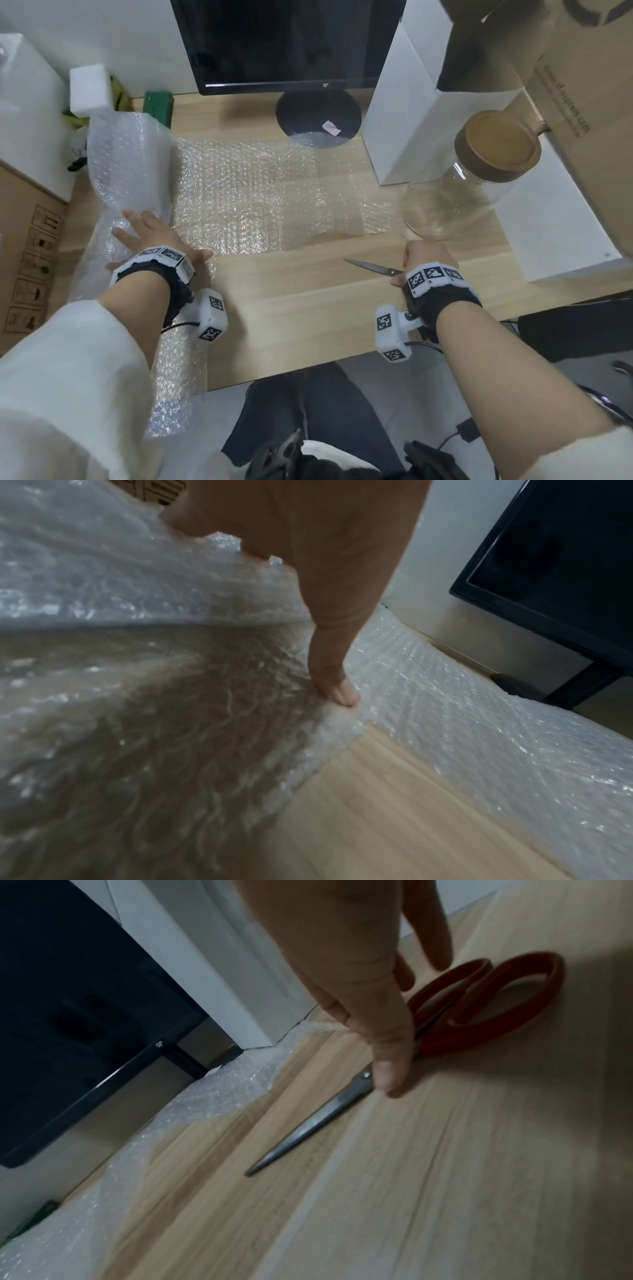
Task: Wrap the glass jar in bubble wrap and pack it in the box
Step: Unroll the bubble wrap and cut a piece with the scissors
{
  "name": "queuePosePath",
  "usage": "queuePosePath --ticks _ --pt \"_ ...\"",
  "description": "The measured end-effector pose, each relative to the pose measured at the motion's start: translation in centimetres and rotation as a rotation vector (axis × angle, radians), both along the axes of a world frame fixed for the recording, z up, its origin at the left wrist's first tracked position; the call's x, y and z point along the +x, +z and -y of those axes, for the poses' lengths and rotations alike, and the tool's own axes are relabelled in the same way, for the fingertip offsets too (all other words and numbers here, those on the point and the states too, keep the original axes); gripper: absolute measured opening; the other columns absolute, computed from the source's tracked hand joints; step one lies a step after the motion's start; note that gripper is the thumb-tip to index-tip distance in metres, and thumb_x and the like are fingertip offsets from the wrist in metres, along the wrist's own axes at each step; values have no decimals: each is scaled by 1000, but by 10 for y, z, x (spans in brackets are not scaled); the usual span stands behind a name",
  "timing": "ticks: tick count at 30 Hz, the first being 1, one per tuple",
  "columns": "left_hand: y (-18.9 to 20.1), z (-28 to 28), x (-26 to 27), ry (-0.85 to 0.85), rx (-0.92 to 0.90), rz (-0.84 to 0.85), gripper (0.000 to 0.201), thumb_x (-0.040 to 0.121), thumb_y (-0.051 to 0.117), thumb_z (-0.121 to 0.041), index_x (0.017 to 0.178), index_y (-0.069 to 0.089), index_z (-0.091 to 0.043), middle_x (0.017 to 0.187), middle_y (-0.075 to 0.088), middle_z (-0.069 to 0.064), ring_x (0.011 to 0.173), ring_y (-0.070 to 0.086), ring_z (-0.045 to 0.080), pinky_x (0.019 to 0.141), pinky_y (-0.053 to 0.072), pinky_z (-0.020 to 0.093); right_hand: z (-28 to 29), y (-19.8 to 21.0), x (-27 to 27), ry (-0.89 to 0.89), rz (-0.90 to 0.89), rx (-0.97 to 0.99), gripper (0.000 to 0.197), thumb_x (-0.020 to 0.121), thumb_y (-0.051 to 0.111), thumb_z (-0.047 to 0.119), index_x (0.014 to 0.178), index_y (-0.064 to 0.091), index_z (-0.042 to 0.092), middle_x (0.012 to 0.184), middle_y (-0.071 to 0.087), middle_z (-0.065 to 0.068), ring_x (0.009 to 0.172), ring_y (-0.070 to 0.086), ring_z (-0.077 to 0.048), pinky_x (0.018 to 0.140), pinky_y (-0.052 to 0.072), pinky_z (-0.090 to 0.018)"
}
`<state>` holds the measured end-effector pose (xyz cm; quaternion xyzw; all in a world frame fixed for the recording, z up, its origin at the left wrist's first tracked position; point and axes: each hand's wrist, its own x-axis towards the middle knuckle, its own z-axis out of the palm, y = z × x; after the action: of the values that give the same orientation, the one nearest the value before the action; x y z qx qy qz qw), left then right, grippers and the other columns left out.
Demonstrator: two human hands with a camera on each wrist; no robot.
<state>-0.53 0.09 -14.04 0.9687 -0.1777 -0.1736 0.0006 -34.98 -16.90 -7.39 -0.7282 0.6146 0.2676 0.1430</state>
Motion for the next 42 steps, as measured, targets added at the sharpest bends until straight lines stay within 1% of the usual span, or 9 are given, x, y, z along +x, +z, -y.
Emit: queuePosePath --ticks 3,5,9,12,16,28,34,38,42 --pt "4 1 -6 21 5 -2 138 45 87 -52 145 3 -8 156 -10 10 141 -6 42 108 13 66 -6 8 -11 -65 4 -45 14 83 61 18 72 60 9 70 54 -5 68 52 -22 61 41 -26" --pt "7 1 -9 27 12 8 134 49 85 -51 145 3 -9 156 -10 10 141 -4 42 108 15 66 -12 8 -21 -53 21 -41 22 85 54 9 63 52 10 74 62 -10 57 50 -20 55 42 -24" --pt "11 2 -15 19 46 -4 133 51 83 -54 145 0 -9 156 -11 10 141 -5 42 106 17 68 -24 4 -24 5 -9 -35 19 87 52 18 105 51 11 119 54 -13 106 51 -31 82 45 -41" --pt "17 2 -21 22 38 -28 130 54 83 -51 146 -1 -10 156 -12 9 141 -7 41 104 16 70 -24 6 -10 -6 38 -77 14 81 65 21 78 53 15 104 65 -6 88 55 -24 71 40 -31" --pt "30 -1 -27 14 23 -61 123 61 80 -49 146 -1 -11 156 -12 6 142 -8 37 103 15 71 -31 6 7 51 187 63 30 70 78 29 94 65 19 83 58 7 87 59 -19 69 42 -23" --pt "28 -26 9 -197 10 -16 108 55 67 -71 140 16 -26 150 18 1 133 21 37 100 30 63 -64 -7 59 287 353 44 25 86 62 29 109 64 20 108 59 1 102 57 -21 79 41 -29" --pt "35 -30 26 -291 53 -80 115 52 74 -66 142 15 -26 153 16 3 137 19 36 107 26 54 -101 -11 110 -384 1038 516 16 87 53 -4 83 61 10 70 63 -7 67 57 -25 67 45 -37" --pt "44 -27 21 -289 64 -106 121 54 79 -59 146 10 -19 154 13 6 139 16 33 111 17 43 -119 -7 125 -454 990 776 5 84 64 6 81 61 8 72 61 -7 65 56 -18 67 48 -27" --pt "31 -30 20 -311 183 -67 142 39 76 -72 146 -4 -22 155 0 6 140 11 36 110 23 56 -129 -19 122 -585 881 721 31 74 75 34 59 65 8 58 62 -7 56 53 -20 70 45 -36"
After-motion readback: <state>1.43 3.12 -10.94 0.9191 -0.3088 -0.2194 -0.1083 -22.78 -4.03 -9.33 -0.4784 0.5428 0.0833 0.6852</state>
